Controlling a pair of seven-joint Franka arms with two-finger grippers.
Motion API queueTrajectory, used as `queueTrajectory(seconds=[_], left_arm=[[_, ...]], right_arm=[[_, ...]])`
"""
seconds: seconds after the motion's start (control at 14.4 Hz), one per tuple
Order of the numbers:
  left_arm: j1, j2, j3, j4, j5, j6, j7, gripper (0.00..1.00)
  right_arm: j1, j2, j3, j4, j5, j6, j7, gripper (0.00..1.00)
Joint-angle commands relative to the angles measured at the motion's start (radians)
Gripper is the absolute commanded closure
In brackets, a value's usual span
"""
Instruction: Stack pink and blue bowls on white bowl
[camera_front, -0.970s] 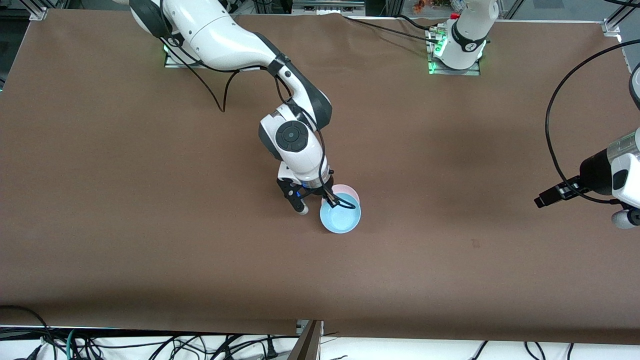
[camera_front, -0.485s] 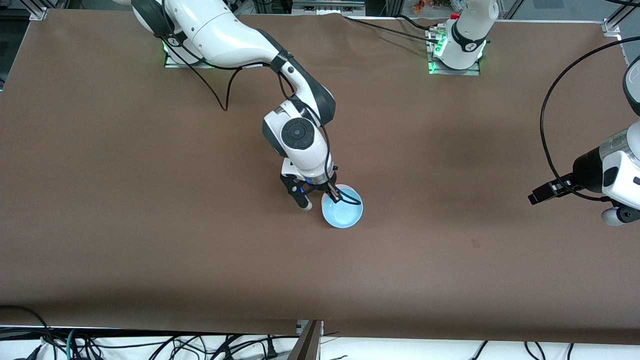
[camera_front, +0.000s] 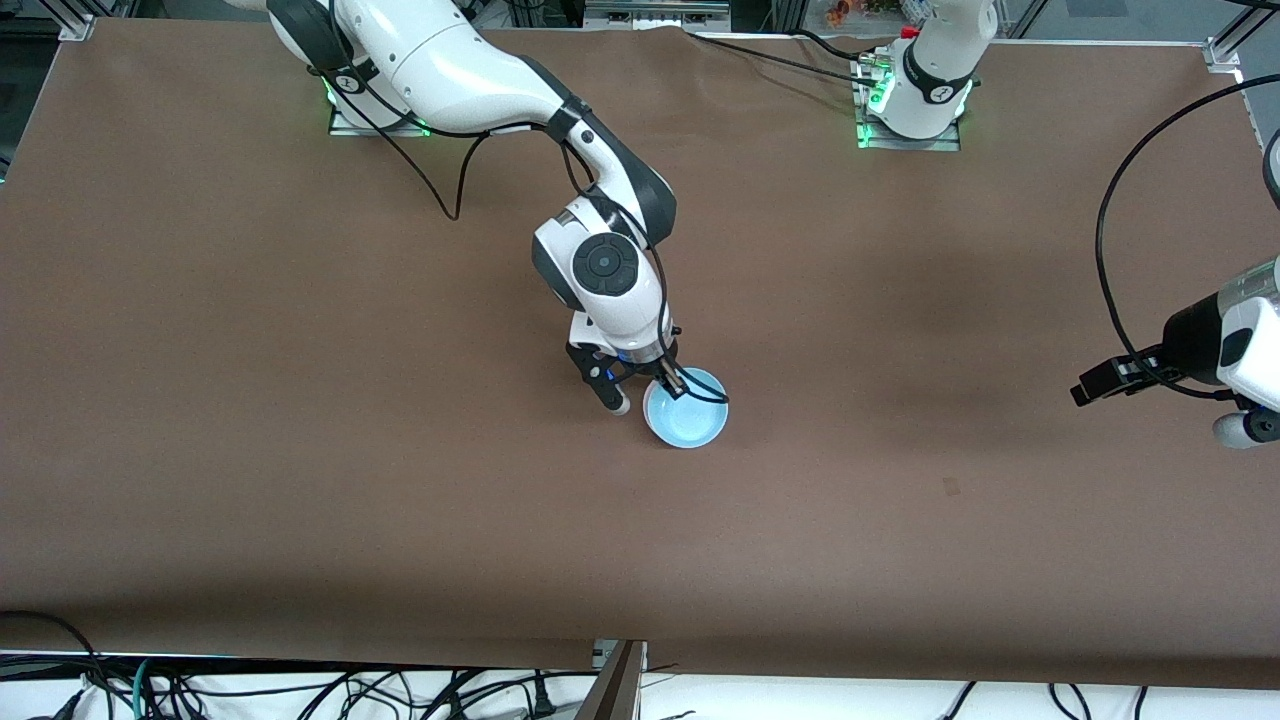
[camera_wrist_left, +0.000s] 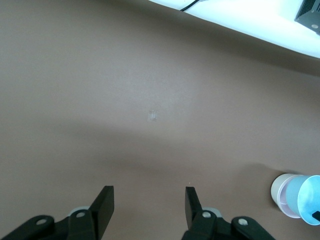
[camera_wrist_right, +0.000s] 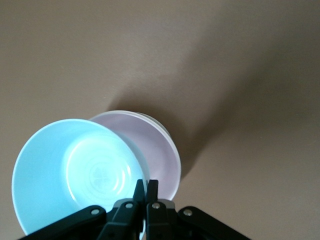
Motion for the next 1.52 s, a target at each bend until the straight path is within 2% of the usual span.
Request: queueTrajectory(seconds=[0.0, 0.21, 0.42, 0.55, 0.9, 1.04, 1.39, 1.46], left_arm=[[0.014, -0.069, -0.003, -0.092, 0.025, 0.044, 0.060, 0.33], [0.028, -0.121, -0.001, -0.181, 0.030, 0.122, 0.098, 0.31], [0.039, -0.176, -0.001, -0.283, 0.030, 0.211, 0.173, 0.22], [0.054, -0.197, -0.001, -0.319, 0.030, 0.241, 0.216, 0.21], [0.056, -0.213, -0.001, -0.354, 0.030, 0.270, 0.259, 0.16], [0.056, -0.215, -0.001, -0.360, 0.030, 0.274, 0.259, 0.14], [0.057, -0.221, -0.001, -0.363, 0.030, 0.273, 0.258, 0.13], [0.057, -0.223, -0.001, -0.368, 0.030, 0.273, 0.259, 0.13]], right_arm=[[0.018, -0.009, -0.010, -0.026, -0.018, -0.006, 0.025, 1.00], [0.018, -0.009, -0.010, -0.030, -0.031, -0.006, 0.024, 1.00], [0.018, -0.009, -0.010, -0.030, -0.044, -0.004, 0.024, 1.00], [0.021, -0.007, -0.012, -0.030, -0.058, 0.002, 0.024, 1.00], [0.021, -0.006, -0.016, -0.030, -0.059, 0.007, 0.024, 1.00], [0.019, -0.003, -0.016, -0.030, -0.059, 0.010, 0.024, 0.97], [0.019, -0.001, -0.016, -0.045, -0.070, 0.027, 0.025, 0.97], [0.018, -0.001, -0.016, -0.045, -0.067, 0.027, 0.025, 0.88]])
